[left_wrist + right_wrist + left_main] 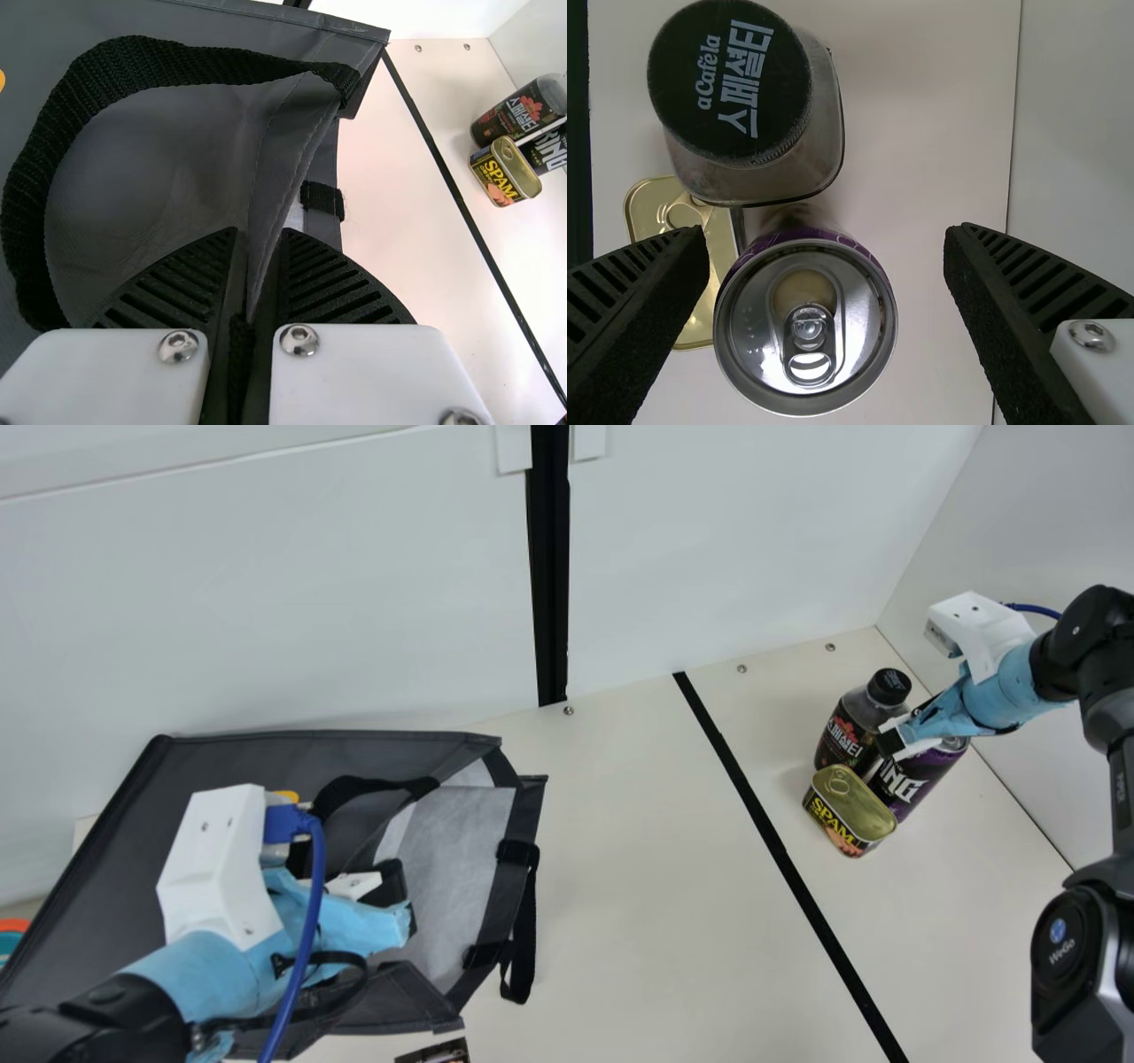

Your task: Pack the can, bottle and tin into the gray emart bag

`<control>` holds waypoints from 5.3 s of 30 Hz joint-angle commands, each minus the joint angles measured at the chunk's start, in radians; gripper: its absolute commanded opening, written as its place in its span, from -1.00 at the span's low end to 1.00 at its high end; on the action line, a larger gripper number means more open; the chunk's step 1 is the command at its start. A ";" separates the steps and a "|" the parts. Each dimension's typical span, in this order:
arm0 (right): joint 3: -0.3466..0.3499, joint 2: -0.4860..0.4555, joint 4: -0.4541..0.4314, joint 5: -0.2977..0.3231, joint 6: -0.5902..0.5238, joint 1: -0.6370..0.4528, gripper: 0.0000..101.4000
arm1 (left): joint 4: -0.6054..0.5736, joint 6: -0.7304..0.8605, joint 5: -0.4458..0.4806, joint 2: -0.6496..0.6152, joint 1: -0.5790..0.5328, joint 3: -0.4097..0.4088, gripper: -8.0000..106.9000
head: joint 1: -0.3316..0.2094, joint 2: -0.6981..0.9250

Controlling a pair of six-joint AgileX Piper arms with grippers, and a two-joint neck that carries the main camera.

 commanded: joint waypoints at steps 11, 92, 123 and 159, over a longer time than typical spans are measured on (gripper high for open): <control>0.008 0.016 -0.011 0.003 0.010 0.004 -0.13 | 0.000 0.000 0.000 0.000 0.000 0.000 -0.68 | -0.023 -0.001; 0.246 -0.527 0.002 0.118 0.154 0.438 -1.00 | 0.000 0.000 0.000 0.000 0.000 0.000 -0.68 | -0.023 -0.001; 0.296 -0.587 -0.047 0.118 0.276 0.823 -1.00 | 0.000 0.000 0.000 0.000 0.000 0.000 -0.68 | -0.023 -0.001; 0.304 -0.601 0.185 0.028 0.229 0.897 -1.00 | 0.000 0.000 0.000 0.000 0.000 0.000 -0.68 | -0.023 -0.001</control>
